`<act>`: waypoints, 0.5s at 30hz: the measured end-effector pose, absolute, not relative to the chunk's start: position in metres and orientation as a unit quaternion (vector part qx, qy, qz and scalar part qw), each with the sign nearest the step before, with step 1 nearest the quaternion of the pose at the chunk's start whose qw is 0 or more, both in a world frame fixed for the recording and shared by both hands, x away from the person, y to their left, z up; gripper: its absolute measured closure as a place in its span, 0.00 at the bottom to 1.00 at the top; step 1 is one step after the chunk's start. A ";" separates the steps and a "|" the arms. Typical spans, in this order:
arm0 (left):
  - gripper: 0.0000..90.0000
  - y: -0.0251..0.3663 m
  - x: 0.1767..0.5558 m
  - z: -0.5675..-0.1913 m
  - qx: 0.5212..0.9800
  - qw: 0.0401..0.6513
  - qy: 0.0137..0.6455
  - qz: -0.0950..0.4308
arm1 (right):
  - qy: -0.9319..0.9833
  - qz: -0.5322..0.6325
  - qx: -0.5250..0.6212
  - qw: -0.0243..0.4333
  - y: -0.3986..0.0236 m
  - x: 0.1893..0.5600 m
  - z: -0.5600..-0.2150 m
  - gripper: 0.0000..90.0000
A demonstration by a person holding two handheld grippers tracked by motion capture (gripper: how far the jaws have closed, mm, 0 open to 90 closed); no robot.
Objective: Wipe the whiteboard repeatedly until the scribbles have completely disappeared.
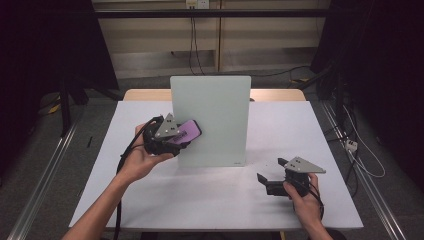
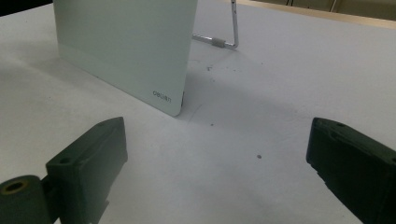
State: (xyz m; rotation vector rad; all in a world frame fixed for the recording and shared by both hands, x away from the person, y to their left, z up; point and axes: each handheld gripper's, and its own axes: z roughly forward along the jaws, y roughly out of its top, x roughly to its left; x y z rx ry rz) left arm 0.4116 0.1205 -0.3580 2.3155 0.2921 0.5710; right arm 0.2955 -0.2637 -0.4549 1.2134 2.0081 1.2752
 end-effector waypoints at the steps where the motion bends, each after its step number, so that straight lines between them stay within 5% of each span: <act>1: 0.46 0.121 0.410 -0.361 0.901 0.357 0.112 0.220 | 0.731 0.465 0.441 0.234 -0.264 0.295 -0.455 0.06; 15: 0.46 0.114 0.398 -0.400 0.931 0.308 0.103 0.167 | 0.731 0.464 0.441 0.235 -0.263 0.296 -0.455 0.06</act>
